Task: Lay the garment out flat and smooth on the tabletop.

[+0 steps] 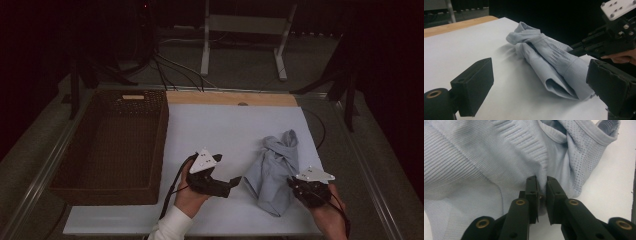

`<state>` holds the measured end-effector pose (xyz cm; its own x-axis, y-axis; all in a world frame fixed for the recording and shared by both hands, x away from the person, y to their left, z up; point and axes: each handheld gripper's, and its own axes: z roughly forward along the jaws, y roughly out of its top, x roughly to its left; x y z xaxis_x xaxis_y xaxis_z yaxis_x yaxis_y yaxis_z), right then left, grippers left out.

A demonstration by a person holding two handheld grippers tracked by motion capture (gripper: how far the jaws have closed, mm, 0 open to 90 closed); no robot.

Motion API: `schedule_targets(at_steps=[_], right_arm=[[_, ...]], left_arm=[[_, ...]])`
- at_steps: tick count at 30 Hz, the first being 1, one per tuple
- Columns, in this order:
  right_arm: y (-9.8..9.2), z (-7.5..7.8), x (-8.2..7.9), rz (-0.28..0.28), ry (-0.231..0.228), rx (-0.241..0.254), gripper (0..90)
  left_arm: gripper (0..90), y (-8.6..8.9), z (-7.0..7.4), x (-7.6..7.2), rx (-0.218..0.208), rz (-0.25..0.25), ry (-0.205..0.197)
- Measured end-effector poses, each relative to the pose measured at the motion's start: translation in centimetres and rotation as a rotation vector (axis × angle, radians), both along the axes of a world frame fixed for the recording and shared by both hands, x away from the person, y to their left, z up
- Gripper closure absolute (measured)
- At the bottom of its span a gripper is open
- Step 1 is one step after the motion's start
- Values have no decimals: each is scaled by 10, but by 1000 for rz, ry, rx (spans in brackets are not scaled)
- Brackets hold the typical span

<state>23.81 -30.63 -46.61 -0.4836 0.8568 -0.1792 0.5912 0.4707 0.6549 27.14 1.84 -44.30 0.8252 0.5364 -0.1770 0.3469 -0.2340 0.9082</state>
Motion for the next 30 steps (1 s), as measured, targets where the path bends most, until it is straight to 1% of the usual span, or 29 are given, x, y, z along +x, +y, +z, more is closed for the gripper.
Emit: schedule_targets(at_steps=[1,2,4,5,7,8,9,10,13,14,16,19,20,21,24,30], right_arm=[[0,0,0,0,0,0,819],[-1,0,0,0,1,6,832],[0,-1,0,2,4,13,850],[0,-1,0,1,6,14,856],[0,-1,0,2,7,14,860],[0,-1,0,5,6,11,864],[-1,-1,0,3,6,12,865],[-1,-1,0,3,7,12,866],[-1,-1,0,2,9,13,866],[-1,-1,0,2,9,13,866],[-1,-1,0,4,9,12,866],[-1,-1,0,4,10,14,865],[-1,-1,0,4,10,14,866],[-1,-1,0,4,10,14,866],[-1,-1,0,4,11,16,866],[-1,-1,0,6,10,16,866]], left_arm=[[90,0,0,0,0,0,0],[90,-6,-1,4,3,2,13],[96,-12,-4,8,14,7,42],[112,-12,-4,8,14,7,42],[125,-16,-7,11,21,5,66],[130,-21,-11,13,26,5,83],[139,-21,-11,13,26,5,83],[147,-26,-14,15,20,9,98],[164,-30,-16,17,27,15,108],[170,-35,-18,19,35,15,118],[180,-39,-20,20,46,12,122],[186,-43,-22,22,52,13,130],[189,-45,-25,24,52,16,139],[192,-45,-25,24,52,16,139],[205,-51,-28,25,73,11,146],[232,-55,-30,27,86,7,155]])
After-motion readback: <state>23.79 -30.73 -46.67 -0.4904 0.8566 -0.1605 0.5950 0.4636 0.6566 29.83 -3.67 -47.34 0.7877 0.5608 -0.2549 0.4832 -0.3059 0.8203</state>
